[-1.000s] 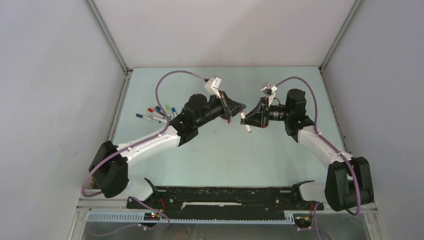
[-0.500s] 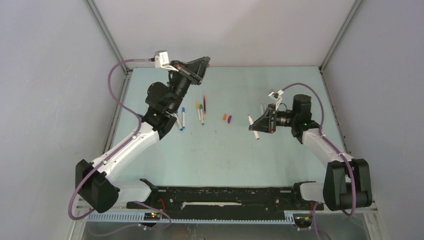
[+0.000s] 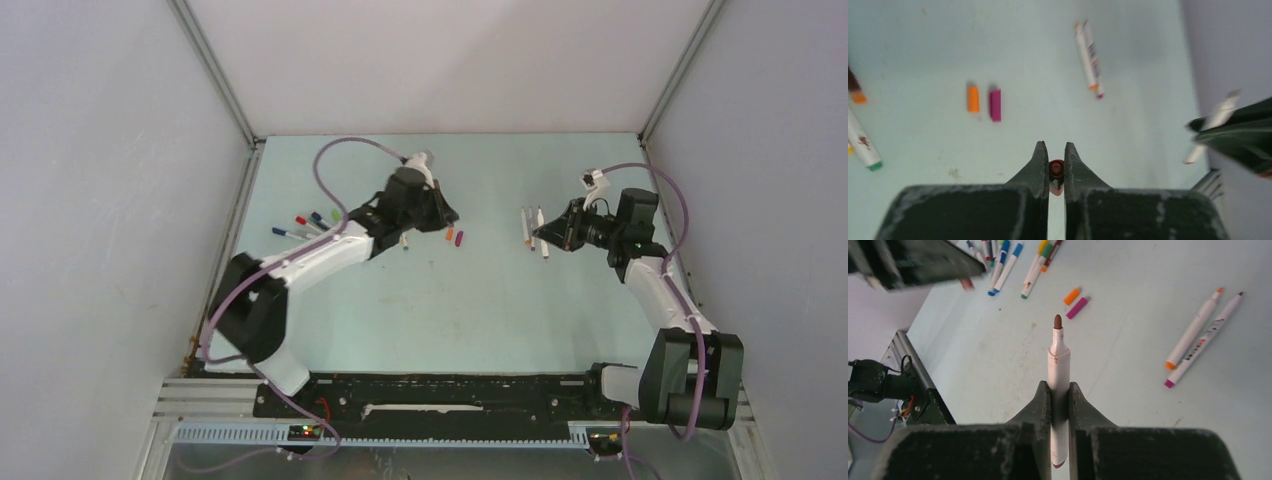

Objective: Open the pen caps
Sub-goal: Place the pen cap at the center of the board.

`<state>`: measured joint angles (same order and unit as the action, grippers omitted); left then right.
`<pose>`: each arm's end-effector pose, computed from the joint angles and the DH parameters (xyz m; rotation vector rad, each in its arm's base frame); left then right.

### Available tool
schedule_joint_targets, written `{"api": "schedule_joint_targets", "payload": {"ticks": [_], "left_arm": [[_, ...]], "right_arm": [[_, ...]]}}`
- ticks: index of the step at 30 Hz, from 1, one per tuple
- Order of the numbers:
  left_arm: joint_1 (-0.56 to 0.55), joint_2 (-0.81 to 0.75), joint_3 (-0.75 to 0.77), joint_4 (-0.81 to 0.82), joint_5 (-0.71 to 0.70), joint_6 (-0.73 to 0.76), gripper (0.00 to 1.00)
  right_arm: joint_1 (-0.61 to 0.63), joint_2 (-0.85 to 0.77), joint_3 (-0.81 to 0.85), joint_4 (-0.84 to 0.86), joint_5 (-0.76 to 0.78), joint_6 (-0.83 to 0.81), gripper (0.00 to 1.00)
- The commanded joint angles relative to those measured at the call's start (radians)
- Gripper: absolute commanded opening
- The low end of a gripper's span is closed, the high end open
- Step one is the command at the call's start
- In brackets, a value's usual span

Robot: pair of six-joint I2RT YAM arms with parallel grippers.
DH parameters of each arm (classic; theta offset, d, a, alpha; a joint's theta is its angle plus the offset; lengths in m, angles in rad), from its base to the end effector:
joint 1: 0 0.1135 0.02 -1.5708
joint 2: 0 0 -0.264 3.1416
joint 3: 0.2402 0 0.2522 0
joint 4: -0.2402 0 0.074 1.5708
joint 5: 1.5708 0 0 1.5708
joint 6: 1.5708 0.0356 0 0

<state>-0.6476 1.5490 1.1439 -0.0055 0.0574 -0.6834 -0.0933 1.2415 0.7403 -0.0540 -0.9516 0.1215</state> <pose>0.2886 -0.2209 0.2923 0.0019 2.0997 -0.8968 0.2603 0.0048 0.2483 -0.3453 1.9896 1.0153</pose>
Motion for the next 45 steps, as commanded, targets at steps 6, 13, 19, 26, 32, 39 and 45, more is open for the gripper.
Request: {"api": "schedule_joint_targets", "payload": {"ticks": [6, 13, 19, 26, 32, 39, 45], "left_arm": [[-0.145, 0.370, 0.374, -0.384, -0.140, 0.085, 0.00], [-0.161, 0.562, 0.589, -0.518, -0.207, 0.131, 0.01], [-0.160, 0.666, 0.715, -0.605, -0.255, 0.175, 0.03], [-0.161, 0.724, 0.770, -0.640, -0.276, 0.186, 0.04], [-0.160, 0.753, 0.787, -0.662, -0.292, 0.196, 0.08], [-0.160, 0.764, 0.800, -0.670, -0.302, 0.200, 0.18], [-0.160, 0.755, 0.810, -0.675, -0.309, 0.205, 0.25]], "right_arm": [[-0.041, 0.016, 0.042, -0.020, 0.060, -0.011, 0.00], [-0.069, 0.015, 0.045, -0.020, 0.043, -0.001, 0.00], [-0.080, 0.019, 0.045, -0.015, 0.027, 0.014, 0.00], [-0.080, 0.032, 0.051, -0.009, 0.015, 0.020, 0.00], [-0.082, 0.032, 0.051, -0.006, 0.013, 0.020, 0.00], [-0.085, 0.038, 0.054, -0.012, 0.013, 0.018, 0.00], [-0.090, 0.040, 0.054, -0.011, 0.012, 0.017, 0.00]]}}
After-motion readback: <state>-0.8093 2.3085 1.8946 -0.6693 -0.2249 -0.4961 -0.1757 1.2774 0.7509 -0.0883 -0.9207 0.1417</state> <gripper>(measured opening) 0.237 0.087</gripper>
